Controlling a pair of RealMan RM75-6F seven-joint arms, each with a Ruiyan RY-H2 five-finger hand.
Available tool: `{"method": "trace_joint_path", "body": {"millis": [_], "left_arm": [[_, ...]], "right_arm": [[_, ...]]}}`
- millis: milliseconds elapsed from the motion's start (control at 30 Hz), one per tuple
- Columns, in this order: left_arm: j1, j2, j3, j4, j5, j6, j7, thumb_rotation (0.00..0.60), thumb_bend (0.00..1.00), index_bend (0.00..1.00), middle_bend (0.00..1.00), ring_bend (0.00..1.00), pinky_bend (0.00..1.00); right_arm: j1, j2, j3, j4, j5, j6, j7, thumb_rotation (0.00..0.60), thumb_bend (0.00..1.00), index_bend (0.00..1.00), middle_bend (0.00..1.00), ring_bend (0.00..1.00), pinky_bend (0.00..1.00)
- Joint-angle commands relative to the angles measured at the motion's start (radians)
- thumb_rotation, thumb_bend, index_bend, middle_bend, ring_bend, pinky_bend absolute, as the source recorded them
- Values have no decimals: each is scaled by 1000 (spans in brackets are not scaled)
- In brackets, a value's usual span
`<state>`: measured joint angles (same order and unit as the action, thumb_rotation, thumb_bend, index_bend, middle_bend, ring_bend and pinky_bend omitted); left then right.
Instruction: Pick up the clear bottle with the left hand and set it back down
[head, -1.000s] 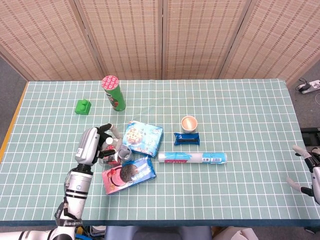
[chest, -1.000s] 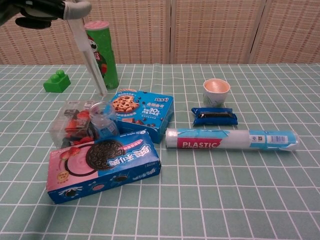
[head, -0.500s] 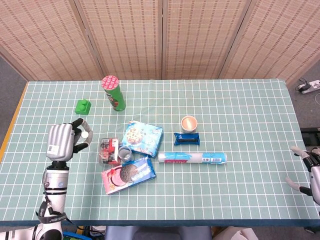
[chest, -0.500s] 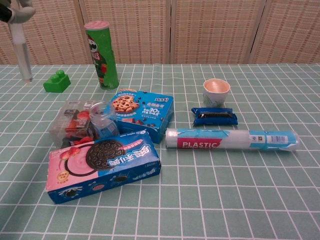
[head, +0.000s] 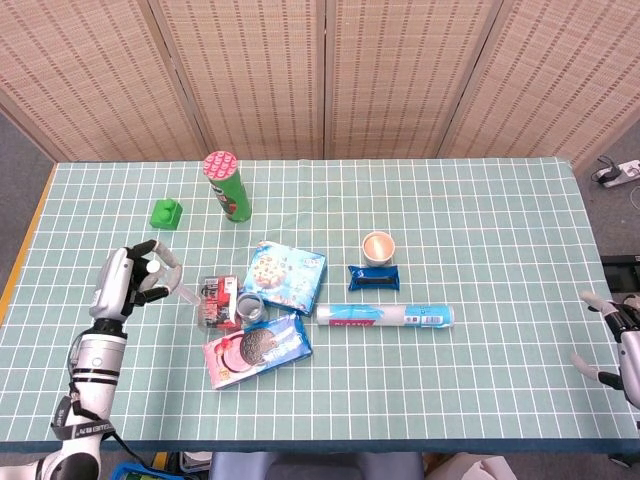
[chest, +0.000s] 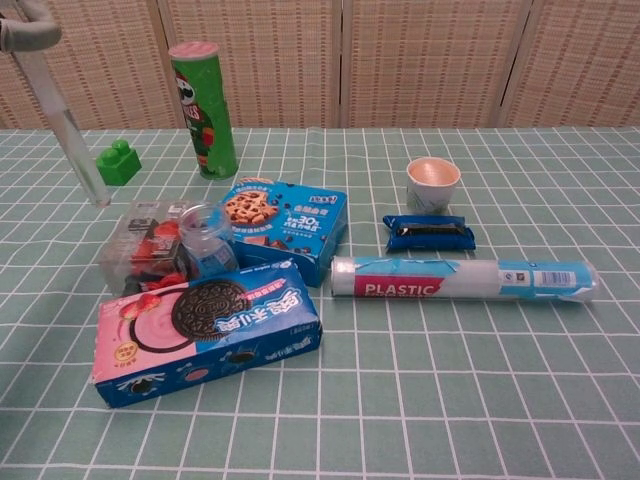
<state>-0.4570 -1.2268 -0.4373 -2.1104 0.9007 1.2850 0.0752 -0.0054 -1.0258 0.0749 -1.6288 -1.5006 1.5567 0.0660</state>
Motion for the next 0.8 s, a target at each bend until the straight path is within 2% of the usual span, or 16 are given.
{"method": "trace_joint_path", "body": {"millis": [33, 100, 267, 333, 400, 500, 667, 800], "left_arm": [[33, 82, -14, 28, 38, -106, -110, 600, 616, 749, 1000, 1000, 1000], [27, 66, 22, 77, 105, -75, -49, 600, 616, 748, 1000, 1000, 1000], [2, -26, 129, 288, 338, 55, 192, 600, 616, 740, 1000, 1000, 1000], [-3, -62, 151, 355, 387, 94, 257, 600, 616, 741, 1000, 1000, 1000], [-3, -86, 154, 373, 387, 107, 261, 600, 616, 743, 1000, 1000, 1000], [3, -91, 132, 331, 327, 94, 196, 600, 616, 744, 1000, 1000, 1000], [26, -30, 42, 157, 119, 0, -26, 600, 616, 745, 1000, 1000, 1000], [49, 42, -30, 57, 8, -105, -243, 600, 616, 748, 1000, 1000, 1000]], "right_arm": [[1, -1, 0, 0, 1, -3, -2, 600, 67, 221, 331, 255, 525], [1, 0, 0, -1, 3, -4, -3, 600, 67, 221, 331, 255, 525], [0, 0, 0, -1, 4, -2, -2, 600, 67, 221, 331, 256, 525], [-1, 1, 0, -1, 4, 0, -1, 600, 67, 221, 331, 255, 525], [-2, 2, 0, -1, 3, 1, 2, 600, 67, 221, 331, 255, 525], [-2, 3, 1, -1, 3, 3, 5, 600, 67, 221, 331, 255, 525], [-3, 5, 0, 0, 2, 5, 10, 600, 67, 221, 331, 255, 525], [-4, 4, 0, 0, 0, 7, 11, 600, 67, 221, 331, 256, 525]]}}
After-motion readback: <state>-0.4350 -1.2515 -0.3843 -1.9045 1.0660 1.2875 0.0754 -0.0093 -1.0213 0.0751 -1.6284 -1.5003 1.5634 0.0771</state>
